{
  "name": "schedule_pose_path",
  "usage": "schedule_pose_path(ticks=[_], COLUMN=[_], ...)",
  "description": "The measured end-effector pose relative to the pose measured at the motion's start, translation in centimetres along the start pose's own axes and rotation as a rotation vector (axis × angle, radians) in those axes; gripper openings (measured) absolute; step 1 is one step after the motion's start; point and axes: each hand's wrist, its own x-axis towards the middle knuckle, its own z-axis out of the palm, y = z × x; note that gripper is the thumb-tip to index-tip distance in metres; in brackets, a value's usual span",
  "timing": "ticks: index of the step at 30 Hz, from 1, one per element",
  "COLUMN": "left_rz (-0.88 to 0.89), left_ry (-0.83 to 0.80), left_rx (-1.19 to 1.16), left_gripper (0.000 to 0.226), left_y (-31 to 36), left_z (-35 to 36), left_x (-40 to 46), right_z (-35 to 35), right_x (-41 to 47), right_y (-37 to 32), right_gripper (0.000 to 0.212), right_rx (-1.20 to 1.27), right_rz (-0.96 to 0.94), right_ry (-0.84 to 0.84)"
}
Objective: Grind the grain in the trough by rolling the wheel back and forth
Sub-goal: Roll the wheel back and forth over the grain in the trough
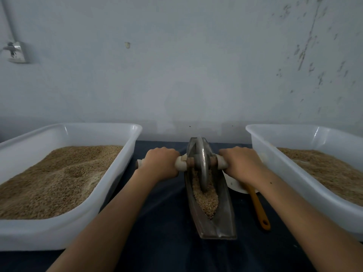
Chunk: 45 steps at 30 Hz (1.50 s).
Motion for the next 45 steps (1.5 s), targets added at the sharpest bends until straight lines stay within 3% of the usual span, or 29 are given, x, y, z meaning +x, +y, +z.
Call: schedule_pose_path(ticks=[5,10,14,19,21,26,31,35,40,45], left_rz=[0.028,0.026,0.008,-0.026,-0.034,-0.018,0.005,-0.002,-0.003,-0.008], left_ry=[-0.196,-0.287,-0.217,-0.031,0.041,0.054,-0.215,-0.346,-0.207,0.007], left_rx=[-0.061,-0.113,-0.075,-0.026,-0.002,0.049,-0.045,-0.151,-0.019,0.058], left_gripper=[0.020,0.027,0.028,0.017,0.017,0.015,0.021,0.020,0.025,0.017], left_y=[-0.1,0.1,0.0,-0.2,-0.1,-0.1,-0.1,-0.2,0.2,0.0], left_z=[-1.1,-1.5,-1.1,0.1,0.5,0.3,-1.1,-1.8,-1.6,-0.6], left_x=[-0.1,-0.1,0.3,0.2,0.2,0.3,0.1,0.1,0.1,0.1], right_z=[-1.8,-2.3,-1.7,0.1,0.6,0.5,-1.2,-2.0,-1.7,-0.5], right_x=[-0.1,0.0,0.1,0.2,0.2,0.2,0.2,0.2,0.2,0.0], right_y=[0.3,0.7,0.9,0.8,0.9,1.1,1.0,1.0,1.3,1.2], right_gripper=[0.015,0.015,0.015,0.016,0.017,0.027,0.012,0.014,0.028,0.013], right_rx=[0.013,0.073,0.088,0.021,0.024,0.047,0.051,0.078,0.151,0.079], right_rz=[-0.026,-0.055,-0.072,-0.083,-0.088,-0.070,-0.061,-0.052,-0.045,-0.062], right_ry=[-0.317,-0.424,-0.356,-0.002,0.066,-0.005,-0.287,-0.407,-0.391,-0.123])
